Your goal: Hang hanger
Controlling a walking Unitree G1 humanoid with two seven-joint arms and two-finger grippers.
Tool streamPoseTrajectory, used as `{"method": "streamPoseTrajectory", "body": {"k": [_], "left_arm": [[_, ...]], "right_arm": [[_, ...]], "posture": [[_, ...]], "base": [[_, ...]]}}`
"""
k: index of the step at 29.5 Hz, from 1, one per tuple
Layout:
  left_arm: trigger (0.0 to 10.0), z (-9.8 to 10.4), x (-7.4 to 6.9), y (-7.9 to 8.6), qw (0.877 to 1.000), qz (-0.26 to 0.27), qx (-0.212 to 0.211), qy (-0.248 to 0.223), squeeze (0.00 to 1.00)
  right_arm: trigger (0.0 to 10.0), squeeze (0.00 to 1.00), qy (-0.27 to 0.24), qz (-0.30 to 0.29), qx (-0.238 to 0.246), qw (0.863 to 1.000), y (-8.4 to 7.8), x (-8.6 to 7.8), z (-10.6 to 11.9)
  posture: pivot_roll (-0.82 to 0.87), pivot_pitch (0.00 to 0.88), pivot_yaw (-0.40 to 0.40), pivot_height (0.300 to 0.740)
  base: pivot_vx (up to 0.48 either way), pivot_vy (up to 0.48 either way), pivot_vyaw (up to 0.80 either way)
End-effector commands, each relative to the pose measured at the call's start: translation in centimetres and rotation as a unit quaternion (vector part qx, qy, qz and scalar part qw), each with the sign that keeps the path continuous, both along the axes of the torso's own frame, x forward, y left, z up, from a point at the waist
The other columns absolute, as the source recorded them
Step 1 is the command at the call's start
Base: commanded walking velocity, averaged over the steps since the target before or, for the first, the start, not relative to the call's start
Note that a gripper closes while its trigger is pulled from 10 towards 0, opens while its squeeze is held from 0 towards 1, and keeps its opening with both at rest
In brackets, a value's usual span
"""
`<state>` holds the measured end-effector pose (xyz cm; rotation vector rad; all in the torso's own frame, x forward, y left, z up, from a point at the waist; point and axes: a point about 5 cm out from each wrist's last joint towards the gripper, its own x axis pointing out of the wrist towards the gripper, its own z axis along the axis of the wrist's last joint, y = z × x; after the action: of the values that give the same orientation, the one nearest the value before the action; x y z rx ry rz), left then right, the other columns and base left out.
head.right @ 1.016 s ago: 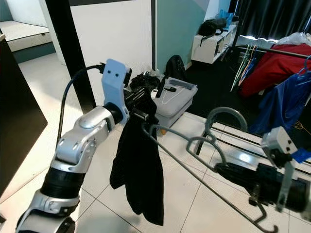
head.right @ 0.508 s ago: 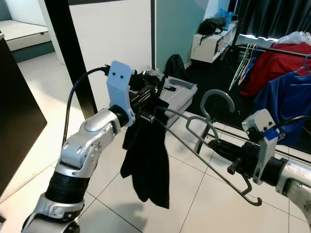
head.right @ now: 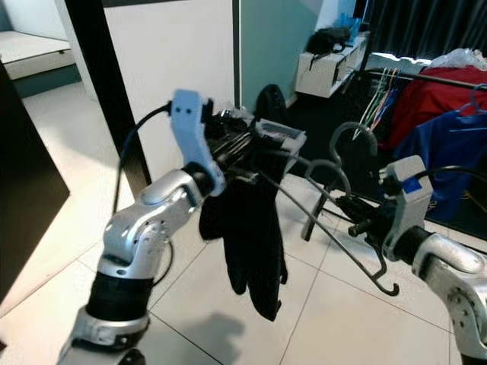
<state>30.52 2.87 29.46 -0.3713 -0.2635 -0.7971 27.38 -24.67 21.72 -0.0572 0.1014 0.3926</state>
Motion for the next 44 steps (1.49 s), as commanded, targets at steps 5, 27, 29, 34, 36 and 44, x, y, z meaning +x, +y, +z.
{"method": "streamPoseTrajectory", "body": {"k": [5,27,29,34,36,44], "left_arm": [[10.0,3.9,-2.6,-1.7,0.981,-0.121,-0.152,-0.024,0.0],[10.0,0.1,1.6,1.6,0.996,0.084,0.009,0.0,0.0],[10.0,-0.1,1.9,1.9,0.995,0.099,0.024,-0.005,0.0],[10.0,-0.1,2.3,2.4,0.992,0.118,0.049,-0.019,0.0],[10.0,-0.1,2.3,2.4,0.992,0.118,0.049,-0.019,0.0],[10.0,0.1,3.2,3.7,0.984,0.159,0.066,-0.039,0.0]], "right_arm": [[10.0,0.0,-0.007,-0.051,0.002,0.999,-0.6,1.0,-0.5],[10.0,0.0,-0.072,0.114,0.004,0.991,5.6,0.0,1.6],[10.0,0.0,-0.08,0.115,-0.003,0.99,5.9,0.0,1.9],[10.0,0.0,-0.101,0.037,-0.015,0.994,5.1,1.3,2.5],[10.0,0.0,-0.101,0.037,-0.015,0.994,5.1,1.3,2.5],[10.0,0.0,-0.023,-0.028,-0.108,0.993,5.6,2.4,-1.0]], "posture": [[-0.08,0.0,-0.022,0.74],[-0.09,0.0,-0.012,0.74],[-0.09,0.0,-0.012,0.74],[-0.1,0.0,-0.01,0.74],[-0.1,0.0,-0.01,0.74],[-0.1,0.0,-0.011,0.74]], "base": [[0.0,0.0,0.0],[0.0,0.0,0.0],[0.0,0.0,0.0],[0.0,0.0,0.0],[0.0,0.0,0.0],[0.0,0.0,0.0]]}}
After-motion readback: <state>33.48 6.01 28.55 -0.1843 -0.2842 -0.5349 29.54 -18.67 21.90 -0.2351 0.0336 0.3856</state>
